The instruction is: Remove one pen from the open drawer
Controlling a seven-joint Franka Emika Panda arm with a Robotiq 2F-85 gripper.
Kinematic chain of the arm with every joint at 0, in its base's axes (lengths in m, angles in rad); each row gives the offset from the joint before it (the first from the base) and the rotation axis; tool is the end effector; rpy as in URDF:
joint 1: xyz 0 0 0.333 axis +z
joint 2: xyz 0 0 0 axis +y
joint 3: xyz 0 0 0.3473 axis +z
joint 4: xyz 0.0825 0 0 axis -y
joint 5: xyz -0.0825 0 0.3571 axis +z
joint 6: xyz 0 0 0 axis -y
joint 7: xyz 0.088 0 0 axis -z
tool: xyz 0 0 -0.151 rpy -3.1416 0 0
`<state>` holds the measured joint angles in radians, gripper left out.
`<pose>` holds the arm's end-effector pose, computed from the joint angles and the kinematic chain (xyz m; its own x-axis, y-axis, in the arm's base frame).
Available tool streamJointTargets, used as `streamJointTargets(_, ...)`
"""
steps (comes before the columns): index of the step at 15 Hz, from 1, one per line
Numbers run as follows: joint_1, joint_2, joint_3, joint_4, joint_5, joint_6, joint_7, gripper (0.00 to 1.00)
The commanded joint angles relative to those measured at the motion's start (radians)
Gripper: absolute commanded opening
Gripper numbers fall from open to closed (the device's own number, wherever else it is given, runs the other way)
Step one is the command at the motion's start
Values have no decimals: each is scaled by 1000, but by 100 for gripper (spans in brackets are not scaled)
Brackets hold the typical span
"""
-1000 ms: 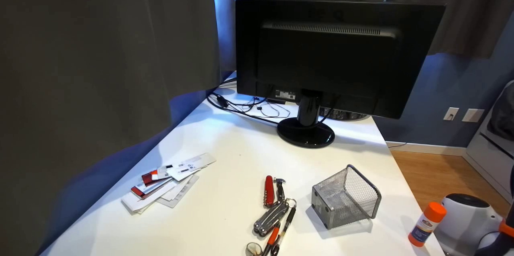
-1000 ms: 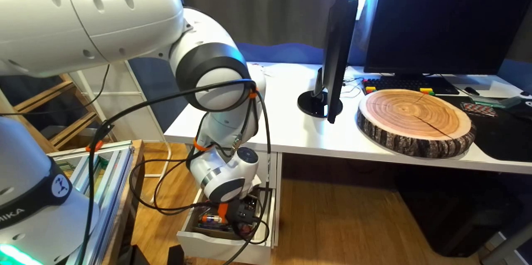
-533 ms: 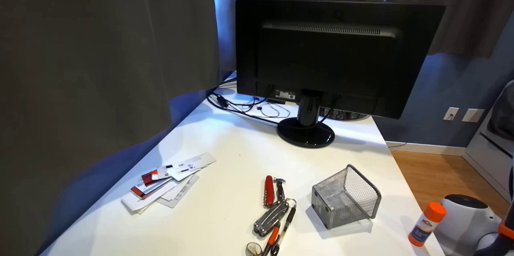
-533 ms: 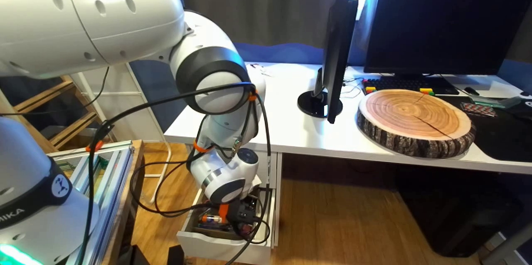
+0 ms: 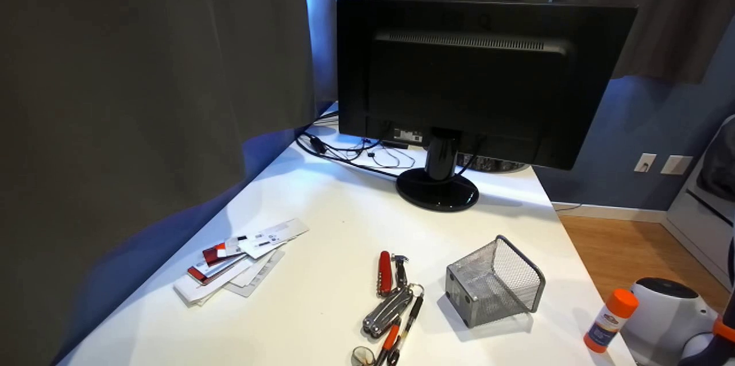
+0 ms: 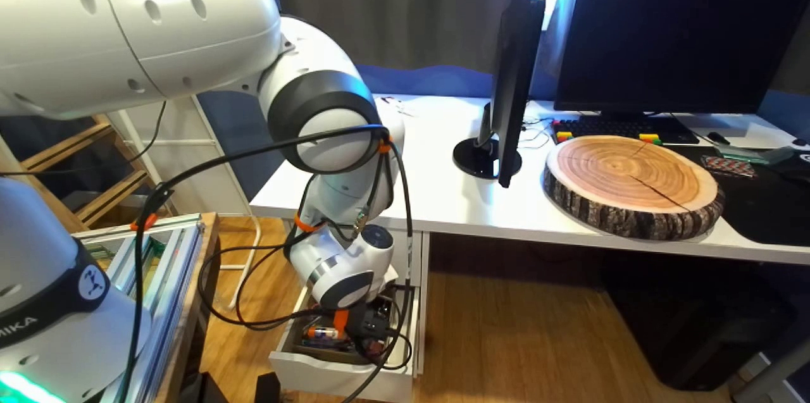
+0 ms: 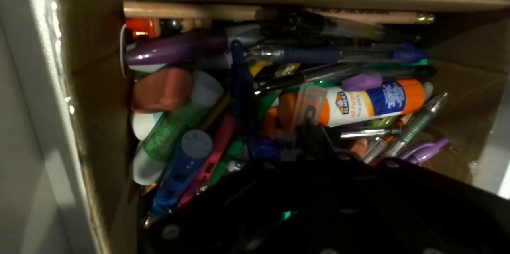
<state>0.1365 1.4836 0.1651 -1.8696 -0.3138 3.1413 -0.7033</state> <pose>0.3865 0.1825 -0.2378 0.3794 0.9247 0.0307 0.8960 -0.3589 -0.2615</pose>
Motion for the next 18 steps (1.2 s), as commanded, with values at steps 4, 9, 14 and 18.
streamJointTargets(4,14,1,-14,0,-39,28,44,0)
streamJointTargets(9,12,0,-12,0,-43,93,48,40)
streamJointTargets(14,35,3,-21,17,-63,124,42,74)
streamJointTargets(18,92,-11,-41,41,-100,109,32,100)
